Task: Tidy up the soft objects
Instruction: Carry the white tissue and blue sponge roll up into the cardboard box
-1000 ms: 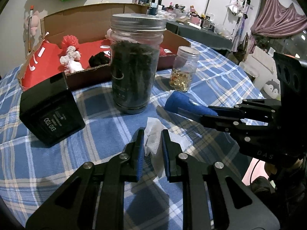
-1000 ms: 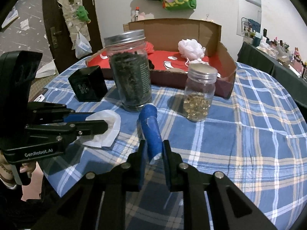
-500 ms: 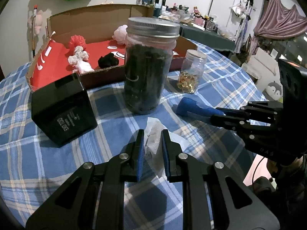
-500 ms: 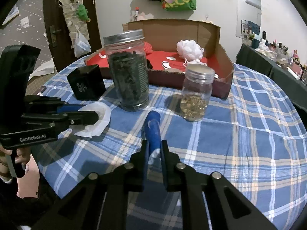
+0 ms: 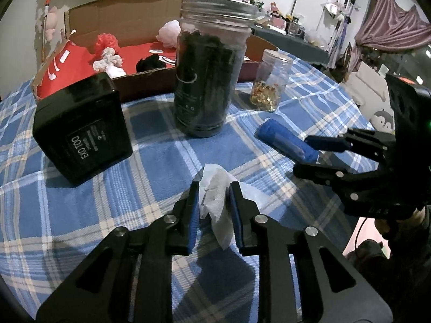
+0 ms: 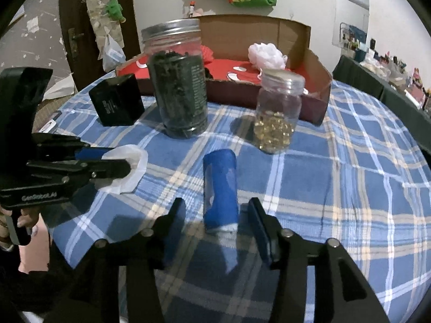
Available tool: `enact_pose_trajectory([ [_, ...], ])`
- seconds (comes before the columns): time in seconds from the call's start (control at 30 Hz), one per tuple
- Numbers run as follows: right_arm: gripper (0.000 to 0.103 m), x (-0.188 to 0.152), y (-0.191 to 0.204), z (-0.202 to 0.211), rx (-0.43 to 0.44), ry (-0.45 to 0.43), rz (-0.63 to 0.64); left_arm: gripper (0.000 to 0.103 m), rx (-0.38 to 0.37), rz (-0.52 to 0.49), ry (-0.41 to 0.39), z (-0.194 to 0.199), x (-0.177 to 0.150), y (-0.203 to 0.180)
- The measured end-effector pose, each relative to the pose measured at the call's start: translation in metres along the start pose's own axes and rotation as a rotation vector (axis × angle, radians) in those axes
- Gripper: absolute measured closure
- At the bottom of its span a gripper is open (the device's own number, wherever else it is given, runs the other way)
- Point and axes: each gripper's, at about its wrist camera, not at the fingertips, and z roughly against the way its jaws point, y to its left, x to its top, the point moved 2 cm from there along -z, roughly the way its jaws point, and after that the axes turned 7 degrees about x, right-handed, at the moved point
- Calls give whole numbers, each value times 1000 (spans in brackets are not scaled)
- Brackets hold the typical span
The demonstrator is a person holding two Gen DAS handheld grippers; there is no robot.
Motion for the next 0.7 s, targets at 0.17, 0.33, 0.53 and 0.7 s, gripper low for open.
enact_pose_trajectory([
  [0.17, 50, 6, -1, -6, 8, -12, 3, 75, 3, -17, -2, 0, -1, -4],
  [0.33, 43, 5, 0, -9, 8, -24, 4, 75, 14, -24, -4, 0, -2, -5],
  [0.53, 33, 5, 2, -9, 3, -47, 15, 75, 24, -26, -6, 1, -3, -6],
  [0.7, 31, 5, 1, -8, 11, -55, 6, 75, 32, -17, -6, 3, -4, -6],
])
